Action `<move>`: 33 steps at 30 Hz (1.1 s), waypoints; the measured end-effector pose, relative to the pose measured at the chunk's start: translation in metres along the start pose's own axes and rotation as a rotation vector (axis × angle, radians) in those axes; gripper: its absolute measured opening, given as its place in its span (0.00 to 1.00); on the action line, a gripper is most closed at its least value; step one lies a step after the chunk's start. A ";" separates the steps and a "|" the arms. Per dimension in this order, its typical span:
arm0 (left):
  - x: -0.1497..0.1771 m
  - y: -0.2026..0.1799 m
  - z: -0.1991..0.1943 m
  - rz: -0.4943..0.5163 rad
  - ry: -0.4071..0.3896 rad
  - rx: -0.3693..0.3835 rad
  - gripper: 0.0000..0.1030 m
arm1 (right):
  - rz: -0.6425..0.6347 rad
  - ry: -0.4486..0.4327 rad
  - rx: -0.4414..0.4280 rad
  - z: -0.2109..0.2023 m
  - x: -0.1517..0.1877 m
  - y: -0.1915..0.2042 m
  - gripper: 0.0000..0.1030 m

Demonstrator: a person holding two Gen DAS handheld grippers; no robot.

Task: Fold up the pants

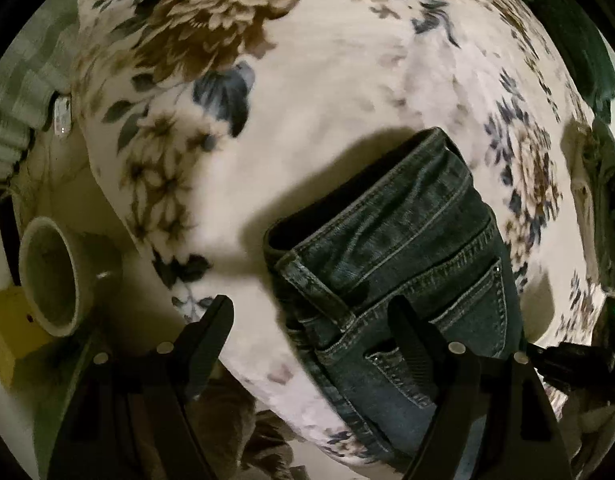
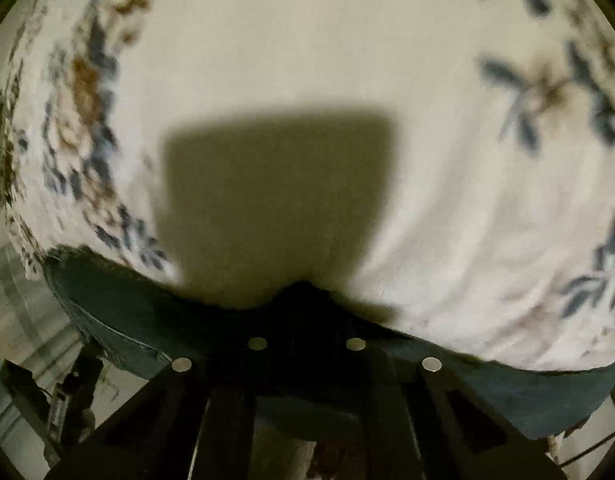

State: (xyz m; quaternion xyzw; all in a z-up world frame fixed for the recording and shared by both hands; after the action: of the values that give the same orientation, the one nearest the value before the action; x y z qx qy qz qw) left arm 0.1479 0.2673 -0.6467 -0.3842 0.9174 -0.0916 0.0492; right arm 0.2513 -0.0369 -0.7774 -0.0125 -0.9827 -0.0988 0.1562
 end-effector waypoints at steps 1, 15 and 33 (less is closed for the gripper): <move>0.003 0.004 0.002 -0.030 0.004 0.021 0.76 | 0.017 -0.016 -0.020 -0.007 0.000 -0.002 0.07; 0.006 0.031 0.016 -0.148 -0.030 0.232 0.26 | 0.093 -0.052 -0.098 -0.033 -0.007 -0.036 0.07; 0.031 0.023 -0.008 -0.084 0.023 0.239 0.26 | 0.044 -0.004 -0.162 -0.067 -0.048 -0.038 0.14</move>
State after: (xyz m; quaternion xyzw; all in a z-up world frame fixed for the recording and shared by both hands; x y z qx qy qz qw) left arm 0.1088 0.2624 -0.6445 -0.4126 0.8835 -0.2066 0.0800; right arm 0.3155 -0.0869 -0.7368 -0.0467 -0.9713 -0.1743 0.1550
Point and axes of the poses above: each gripper's, at about its wrist camera, not at the fingertips, and z roughly the way its jaws point, y to its left, x to its underside, the point moved 8 cm from there along z, roughly the way its jaws point, and after that the axes turned 5 degrees about z, right-handed, at the moved point
